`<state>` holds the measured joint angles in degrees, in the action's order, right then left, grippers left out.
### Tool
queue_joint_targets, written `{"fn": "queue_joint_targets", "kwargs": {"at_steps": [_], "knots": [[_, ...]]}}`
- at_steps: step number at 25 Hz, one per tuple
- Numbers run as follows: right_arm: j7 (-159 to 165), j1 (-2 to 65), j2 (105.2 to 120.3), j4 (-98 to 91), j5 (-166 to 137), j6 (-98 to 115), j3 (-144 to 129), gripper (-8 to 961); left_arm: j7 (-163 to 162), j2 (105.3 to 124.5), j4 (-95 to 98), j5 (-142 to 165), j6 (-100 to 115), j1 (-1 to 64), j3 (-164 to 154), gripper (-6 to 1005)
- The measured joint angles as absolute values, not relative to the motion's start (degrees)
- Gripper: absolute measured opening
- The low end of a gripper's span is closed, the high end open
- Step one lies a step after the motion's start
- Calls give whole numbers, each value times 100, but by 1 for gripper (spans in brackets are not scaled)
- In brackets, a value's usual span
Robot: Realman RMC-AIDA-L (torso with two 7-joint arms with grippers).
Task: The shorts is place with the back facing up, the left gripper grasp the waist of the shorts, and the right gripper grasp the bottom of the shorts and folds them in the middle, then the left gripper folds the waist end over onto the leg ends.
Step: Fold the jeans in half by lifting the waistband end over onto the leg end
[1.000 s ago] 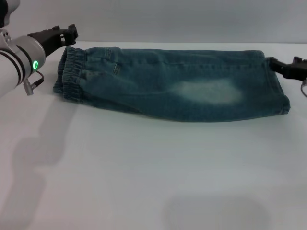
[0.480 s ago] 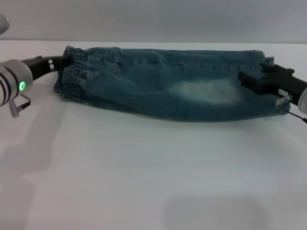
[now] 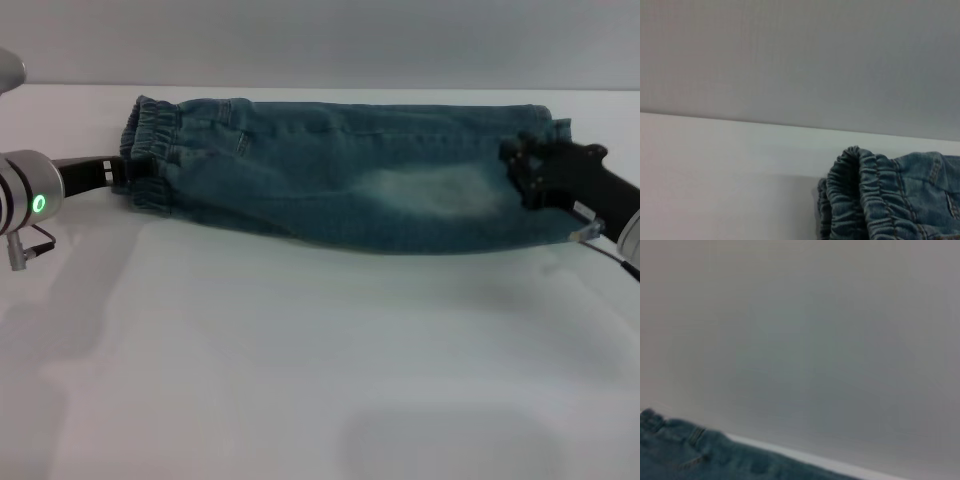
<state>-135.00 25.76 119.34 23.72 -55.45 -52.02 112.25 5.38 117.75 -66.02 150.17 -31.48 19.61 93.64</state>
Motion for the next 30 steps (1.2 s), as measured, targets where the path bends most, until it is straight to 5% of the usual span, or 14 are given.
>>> {"fn": "queue_joint_targets", "kwargs": {"at_steps": [13,30], "knots": [[-13501,2513,11932,2267,-5510,-5216,10950,45,872,11786,-5916,15001,-3101,2400,9369,843],[-13432,2553,11936,2153,-5510,-5149,10942,50,914,11786,-5820,14967,-3255,2540,9343,829]]}}
